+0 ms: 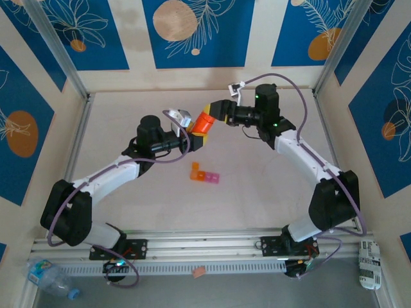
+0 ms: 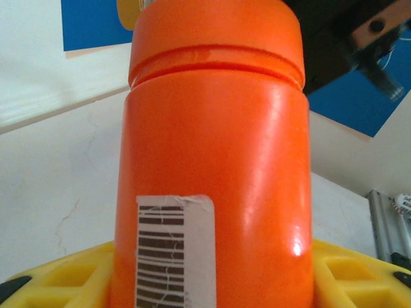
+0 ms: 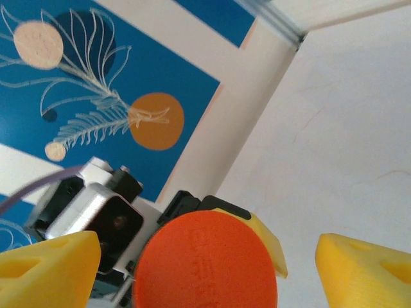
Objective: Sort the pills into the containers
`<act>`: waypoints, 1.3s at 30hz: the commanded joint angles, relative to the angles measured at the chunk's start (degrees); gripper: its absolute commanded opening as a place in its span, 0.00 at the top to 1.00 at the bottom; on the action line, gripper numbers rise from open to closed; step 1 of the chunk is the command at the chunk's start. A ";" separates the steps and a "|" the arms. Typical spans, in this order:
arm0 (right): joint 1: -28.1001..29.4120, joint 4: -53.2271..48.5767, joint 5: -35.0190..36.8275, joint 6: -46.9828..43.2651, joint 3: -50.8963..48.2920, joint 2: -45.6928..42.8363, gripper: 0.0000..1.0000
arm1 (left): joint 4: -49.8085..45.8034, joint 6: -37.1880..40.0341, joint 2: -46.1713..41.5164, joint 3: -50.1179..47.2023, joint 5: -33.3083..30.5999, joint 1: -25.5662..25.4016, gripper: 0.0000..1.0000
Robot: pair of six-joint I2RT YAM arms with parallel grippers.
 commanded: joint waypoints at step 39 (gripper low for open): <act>6.72 -19.52 11.20 3.38 9.13 4.48 0.55 | -6.04 11.78 -1.85 0.09 -8.84 -0.84 1.00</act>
